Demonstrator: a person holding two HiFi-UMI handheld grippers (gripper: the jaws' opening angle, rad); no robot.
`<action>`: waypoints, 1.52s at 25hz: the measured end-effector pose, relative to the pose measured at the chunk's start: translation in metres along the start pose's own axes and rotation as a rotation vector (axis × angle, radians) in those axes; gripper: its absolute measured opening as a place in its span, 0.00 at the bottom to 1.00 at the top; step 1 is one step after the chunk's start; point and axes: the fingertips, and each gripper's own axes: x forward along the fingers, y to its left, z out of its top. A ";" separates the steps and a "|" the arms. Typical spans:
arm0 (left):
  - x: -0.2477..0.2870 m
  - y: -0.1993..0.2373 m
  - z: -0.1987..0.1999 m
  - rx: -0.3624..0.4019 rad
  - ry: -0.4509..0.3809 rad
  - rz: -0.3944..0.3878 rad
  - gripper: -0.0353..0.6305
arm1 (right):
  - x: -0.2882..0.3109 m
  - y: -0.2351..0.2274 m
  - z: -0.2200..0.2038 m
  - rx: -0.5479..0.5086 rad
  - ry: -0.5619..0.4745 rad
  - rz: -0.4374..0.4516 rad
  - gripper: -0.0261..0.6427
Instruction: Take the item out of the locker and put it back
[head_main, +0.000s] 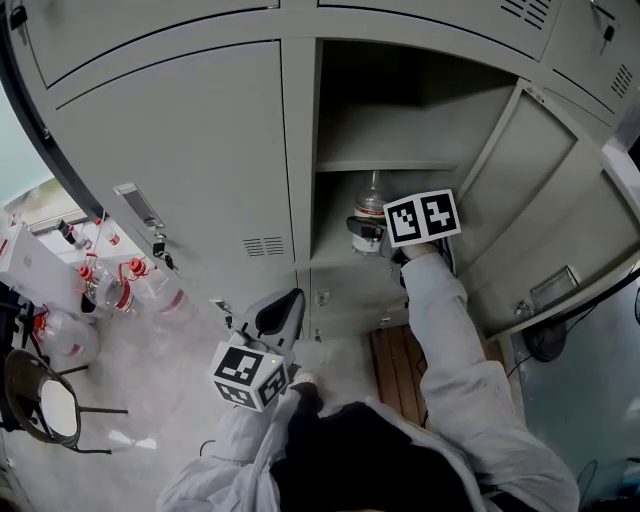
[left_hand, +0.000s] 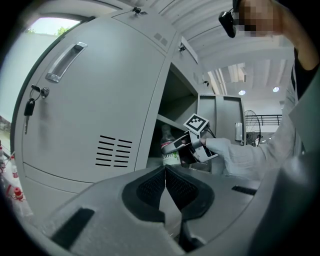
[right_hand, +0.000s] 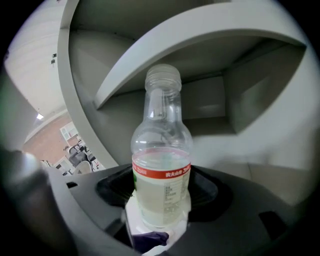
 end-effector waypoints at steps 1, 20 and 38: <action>0.000 -0.002 0.000 0.000 -0.001 0.002 0.06 | -0.002 0.002 -0.002 0.002 0.005 0.009 0.50; -0.023 -0.044 -0.015 -0.001 0.005 0.046 0.07 | -0.030 0.012 -0.071 -0.005 0.010 0.052 0.50; -0.059 -0.060 -0.033 0.025 0.015 0.096 0.07 | -0.099 0.055 -0.061 -0.117 -0.317 0.081 0.50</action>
